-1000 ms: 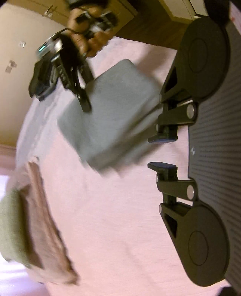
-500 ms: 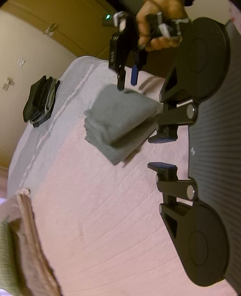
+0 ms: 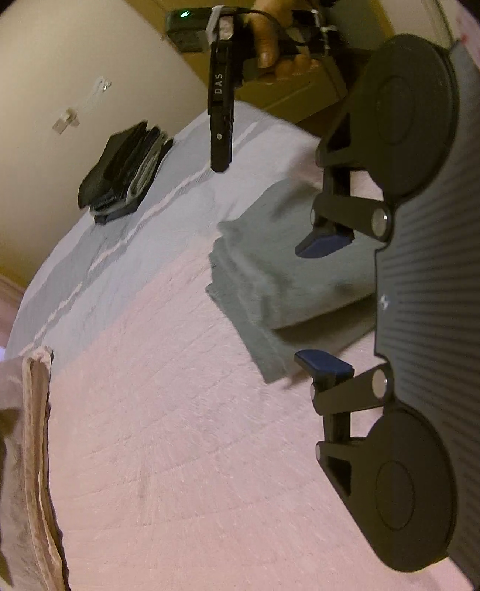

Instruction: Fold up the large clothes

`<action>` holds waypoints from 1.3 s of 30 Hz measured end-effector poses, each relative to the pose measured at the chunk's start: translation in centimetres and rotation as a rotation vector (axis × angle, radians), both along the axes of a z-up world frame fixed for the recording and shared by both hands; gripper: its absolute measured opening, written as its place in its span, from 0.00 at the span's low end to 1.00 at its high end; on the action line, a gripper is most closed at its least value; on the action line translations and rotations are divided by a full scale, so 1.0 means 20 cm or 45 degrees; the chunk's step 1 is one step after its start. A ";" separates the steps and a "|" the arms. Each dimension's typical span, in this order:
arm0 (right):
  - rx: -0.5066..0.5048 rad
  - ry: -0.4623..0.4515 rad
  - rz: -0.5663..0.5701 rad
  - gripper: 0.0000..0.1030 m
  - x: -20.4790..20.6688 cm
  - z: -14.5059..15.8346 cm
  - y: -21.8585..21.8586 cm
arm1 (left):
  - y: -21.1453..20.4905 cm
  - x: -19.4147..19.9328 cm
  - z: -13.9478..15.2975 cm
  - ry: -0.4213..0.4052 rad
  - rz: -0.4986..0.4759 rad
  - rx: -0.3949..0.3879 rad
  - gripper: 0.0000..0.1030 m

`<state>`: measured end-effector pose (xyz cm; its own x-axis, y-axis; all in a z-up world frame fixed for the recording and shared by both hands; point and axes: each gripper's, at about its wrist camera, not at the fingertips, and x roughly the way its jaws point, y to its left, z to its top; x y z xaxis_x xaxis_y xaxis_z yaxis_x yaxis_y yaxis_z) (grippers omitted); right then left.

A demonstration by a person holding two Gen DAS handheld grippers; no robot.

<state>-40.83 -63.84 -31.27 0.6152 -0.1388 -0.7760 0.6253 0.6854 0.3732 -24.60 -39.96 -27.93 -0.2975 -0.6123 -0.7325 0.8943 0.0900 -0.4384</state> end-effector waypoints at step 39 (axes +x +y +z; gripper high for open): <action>-0.018 -0.029 0.635 0.22 0.25 -0.38 -0.34 | -0.18 -0.05 -0.26 -0.054 0.243 0.091 0.26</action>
